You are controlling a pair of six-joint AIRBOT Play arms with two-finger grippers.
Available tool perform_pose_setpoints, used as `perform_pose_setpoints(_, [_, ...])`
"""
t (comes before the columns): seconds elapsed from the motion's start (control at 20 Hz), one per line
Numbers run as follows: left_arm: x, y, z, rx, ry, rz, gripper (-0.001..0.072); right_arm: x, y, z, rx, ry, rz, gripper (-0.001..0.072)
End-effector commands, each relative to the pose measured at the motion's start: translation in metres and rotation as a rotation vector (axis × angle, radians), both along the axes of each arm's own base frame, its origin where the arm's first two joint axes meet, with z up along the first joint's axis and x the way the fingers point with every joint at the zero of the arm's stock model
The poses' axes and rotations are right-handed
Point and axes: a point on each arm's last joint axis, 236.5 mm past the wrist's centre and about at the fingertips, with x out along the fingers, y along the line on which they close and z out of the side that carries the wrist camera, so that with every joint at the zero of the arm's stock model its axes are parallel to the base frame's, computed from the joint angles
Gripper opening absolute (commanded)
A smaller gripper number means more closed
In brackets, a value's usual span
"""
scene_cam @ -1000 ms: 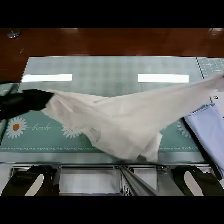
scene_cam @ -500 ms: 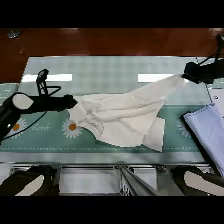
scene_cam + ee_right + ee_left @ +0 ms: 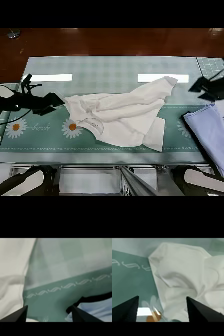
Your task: Fold the shirts.
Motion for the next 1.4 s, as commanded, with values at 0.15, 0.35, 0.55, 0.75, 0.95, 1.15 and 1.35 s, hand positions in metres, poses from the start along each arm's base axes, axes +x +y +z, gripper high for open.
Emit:
perform_pose_setpoints(0.15, [0.002,-0.084,-0.001,-0.334,-0.111,-0.154,0.0697,-0.070,0.085,-0.065,0.243,0.101,0.042,0.0620])
perform_pose_setpoints(0.35, [0.015,-0.092,-0.011,-0.296,-0.121,-0.160,0.0037,-0.071,0.120,-0.071,0.229,0.117,0.129,0.0620])
perform_pose_setpoints(0.55, [0.022,-0.093,0.002,-0.304,-0.148,-0.179,0.0032,-0.058,0.139,-0.078,0.220,0.088,0.145,0.0620])
perform_pose_setpoints(0.75, [0.021,-0.094,0.003,-0.312,-0.145,-0.188,0.0031,-0.012,0.137,-0.075,0.243,0.008,0.070,0.0620])
perform_pose_setpoints(0.95, [0.017,-0.097,0.004,-0.323,-0.137,-0.199,0.0032,0.021,0.135,-0.079,0.274,0.020,0.041,0.0620])
perform_pose_setpoints(1.15, [0.018,-0.096,0.004,-0.322,-0.137,-0.198,0.0032,0.026,0.140,-0.091,0.311,0.091,0.053,0.0619])
perform_pose_setpoints(1.35, [0.018,-0.096,0.004,-0.322,-0.137,-0.198,0.0031,0.025,0.144,-0.096,0.328,0.102,0.062,0.0216])
